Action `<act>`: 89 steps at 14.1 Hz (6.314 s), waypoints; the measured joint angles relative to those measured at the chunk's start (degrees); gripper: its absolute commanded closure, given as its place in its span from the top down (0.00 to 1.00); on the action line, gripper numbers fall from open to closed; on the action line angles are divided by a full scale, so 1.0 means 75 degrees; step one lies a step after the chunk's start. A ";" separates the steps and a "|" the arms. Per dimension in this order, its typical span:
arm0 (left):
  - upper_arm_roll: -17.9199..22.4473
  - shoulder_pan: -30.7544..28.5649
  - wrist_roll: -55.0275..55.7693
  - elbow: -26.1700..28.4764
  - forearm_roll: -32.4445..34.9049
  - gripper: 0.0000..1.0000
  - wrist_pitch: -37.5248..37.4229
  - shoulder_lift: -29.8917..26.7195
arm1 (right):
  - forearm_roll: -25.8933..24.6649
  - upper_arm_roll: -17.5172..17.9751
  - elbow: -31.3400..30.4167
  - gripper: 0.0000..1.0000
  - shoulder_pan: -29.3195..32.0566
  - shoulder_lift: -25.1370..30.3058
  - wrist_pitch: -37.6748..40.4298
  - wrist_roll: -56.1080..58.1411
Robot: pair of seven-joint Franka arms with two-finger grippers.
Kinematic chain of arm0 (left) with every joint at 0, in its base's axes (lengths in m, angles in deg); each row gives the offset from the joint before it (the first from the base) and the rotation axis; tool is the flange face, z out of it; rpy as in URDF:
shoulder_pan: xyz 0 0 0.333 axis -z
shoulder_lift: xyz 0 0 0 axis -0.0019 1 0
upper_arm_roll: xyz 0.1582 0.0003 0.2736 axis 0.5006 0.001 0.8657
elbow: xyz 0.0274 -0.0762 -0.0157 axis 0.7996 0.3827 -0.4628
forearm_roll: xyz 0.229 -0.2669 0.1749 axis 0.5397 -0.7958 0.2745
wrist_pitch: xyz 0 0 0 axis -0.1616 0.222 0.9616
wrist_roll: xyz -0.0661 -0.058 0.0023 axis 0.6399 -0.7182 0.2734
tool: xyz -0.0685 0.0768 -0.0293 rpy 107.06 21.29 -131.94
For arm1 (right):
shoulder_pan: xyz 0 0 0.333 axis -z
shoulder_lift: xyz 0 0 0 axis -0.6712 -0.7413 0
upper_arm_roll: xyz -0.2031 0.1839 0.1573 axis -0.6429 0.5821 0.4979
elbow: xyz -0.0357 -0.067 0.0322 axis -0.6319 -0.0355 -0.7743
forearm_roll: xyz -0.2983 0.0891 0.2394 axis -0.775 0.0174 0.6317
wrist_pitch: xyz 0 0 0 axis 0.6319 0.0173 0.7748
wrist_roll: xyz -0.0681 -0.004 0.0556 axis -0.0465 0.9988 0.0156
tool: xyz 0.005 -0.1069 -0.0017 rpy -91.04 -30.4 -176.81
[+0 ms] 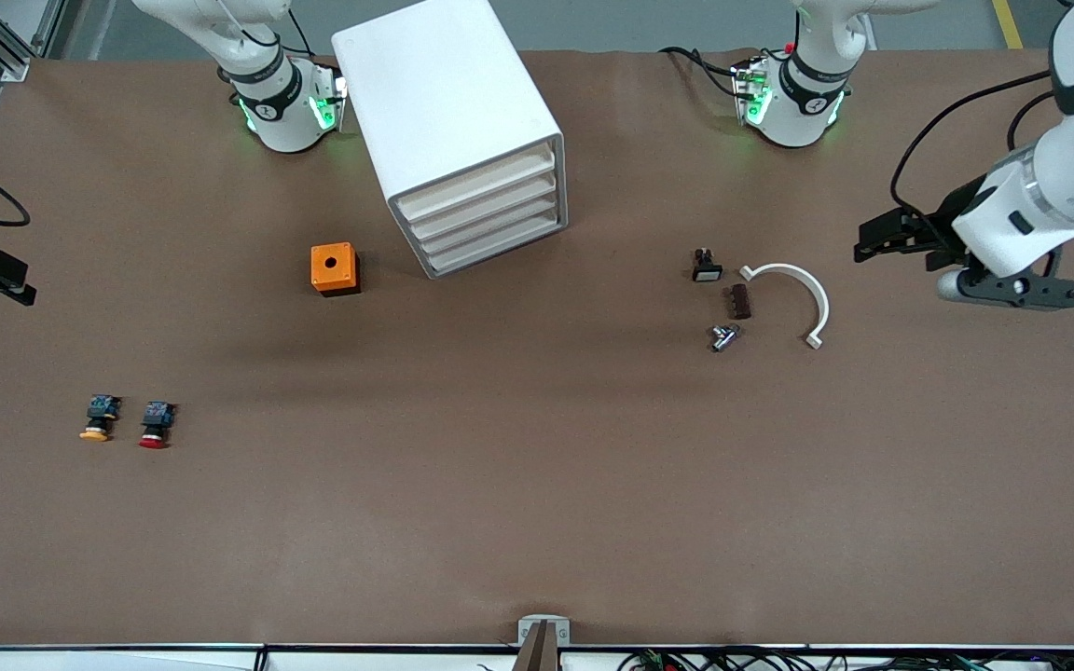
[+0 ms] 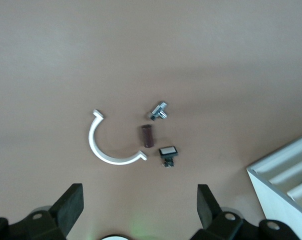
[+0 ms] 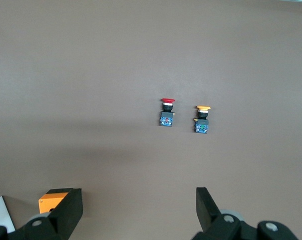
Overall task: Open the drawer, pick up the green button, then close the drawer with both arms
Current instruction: 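Reach the left gripper toward the white cabinet's drawer handle, then grasp the drawer handle with the left gripper, then pull the drawer open with the left gripper while the right gripper approaches, then lower the right gripper into the drawer while the left gripper releases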
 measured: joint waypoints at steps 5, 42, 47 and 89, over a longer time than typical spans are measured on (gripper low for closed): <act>-0.0008 -0.0005 -0.1134 0.0535 -0.1742 1.00 0.0052 0.0625 | 0.0000 0.0000 0.0005 1.00 0.0000 0.0000 0.0000 0.0000; -0.0930 0.3552 -0.9331 0.2629 -1.1868 0.72 0.2563 0.5323 | 0.0000 -0.0002 0.0011 1.00 0.0000 0.0000 -0.0001 0.0000; -0.0928 0.3893 -0.9395 0.2592 -1.2305 0.63 0.2797 0.5336 | 0.0000 -0.0003 0.0013 1.00 0.0001 0.0000 -0.0001 0.0000; -0.0700 0.3016 -0.8885 0.1313 -1.2855 0.87 0.4338 0.5505 | 0.0752 0.0181 -0.0213 1.00 -0.5139 -0.1717 -0.0899 -1.1387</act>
